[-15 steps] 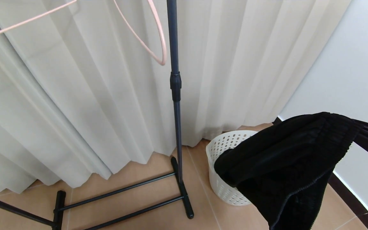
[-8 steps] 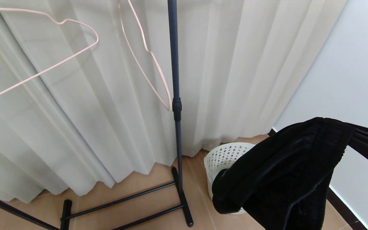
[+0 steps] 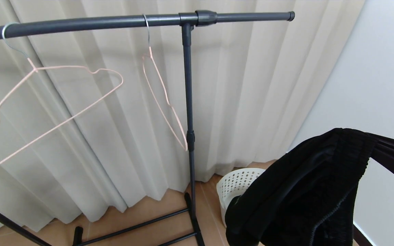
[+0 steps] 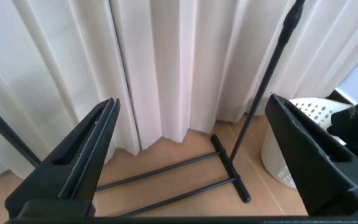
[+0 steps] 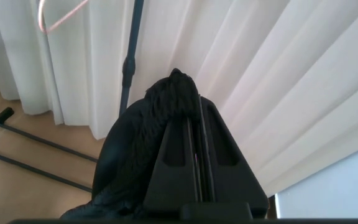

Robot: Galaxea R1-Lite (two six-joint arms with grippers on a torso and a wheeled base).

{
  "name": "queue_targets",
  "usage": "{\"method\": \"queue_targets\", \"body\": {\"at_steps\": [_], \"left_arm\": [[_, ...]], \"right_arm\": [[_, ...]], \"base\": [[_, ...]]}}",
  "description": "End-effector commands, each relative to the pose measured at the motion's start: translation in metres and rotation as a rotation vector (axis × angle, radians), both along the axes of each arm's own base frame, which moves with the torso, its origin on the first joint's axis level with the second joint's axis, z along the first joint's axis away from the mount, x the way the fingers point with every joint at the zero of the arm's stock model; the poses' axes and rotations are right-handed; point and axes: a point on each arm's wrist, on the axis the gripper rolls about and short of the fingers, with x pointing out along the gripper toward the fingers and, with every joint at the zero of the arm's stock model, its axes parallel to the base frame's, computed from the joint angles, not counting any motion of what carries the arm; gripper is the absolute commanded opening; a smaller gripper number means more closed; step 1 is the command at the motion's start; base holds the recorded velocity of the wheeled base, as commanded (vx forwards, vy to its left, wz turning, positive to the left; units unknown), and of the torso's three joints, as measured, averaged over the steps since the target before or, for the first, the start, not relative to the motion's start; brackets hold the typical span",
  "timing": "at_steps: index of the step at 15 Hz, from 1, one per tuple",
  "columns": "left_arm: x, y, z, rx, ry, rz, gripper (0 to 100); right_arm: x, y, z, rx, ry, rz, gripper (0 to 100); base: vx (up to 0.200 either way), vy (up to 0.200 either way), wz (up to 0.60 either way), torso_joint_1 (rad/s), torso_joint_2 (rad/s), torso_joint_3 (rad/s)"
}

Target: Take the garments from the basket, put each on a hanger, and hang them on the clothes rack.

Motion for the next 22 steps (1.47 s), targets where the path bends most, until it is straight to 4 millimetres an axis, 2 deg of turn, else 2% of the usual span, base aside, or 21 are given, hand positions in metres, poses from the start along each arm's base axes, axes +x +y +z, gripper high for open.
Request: {"method": "queue_targets", "body": {"at_steps": [1, 9, 22], "left_arm": [[0.0, 0.0, 0.0, 0.0, 0.0, 0.0, 100], [0.0, 0.0, 0.0, 0.0, 0.0, 0.0, 100], [0.0, 0.0, 0.0, 0.001, 0.0, 0.0, 100]], "right_arm": [[0.001, 0.001, -0.001, -0.004, 0.003, 0.0, 0], [0.003, 0.002, -0.003, -0.007, 0.016, 0.0, 0], [0.014, 0.009, -0.013, -0.02, 0.079, -0.001, 0]], "base": [[0.0, 0.0, 0.0, 0.183, -0.53, -0.154], [0.0, 0.0, 0.0, 0.224, -0.58, -0.253], [0.0, 0.0, 0.0, 0.165, -0.38, -0.189]]}}
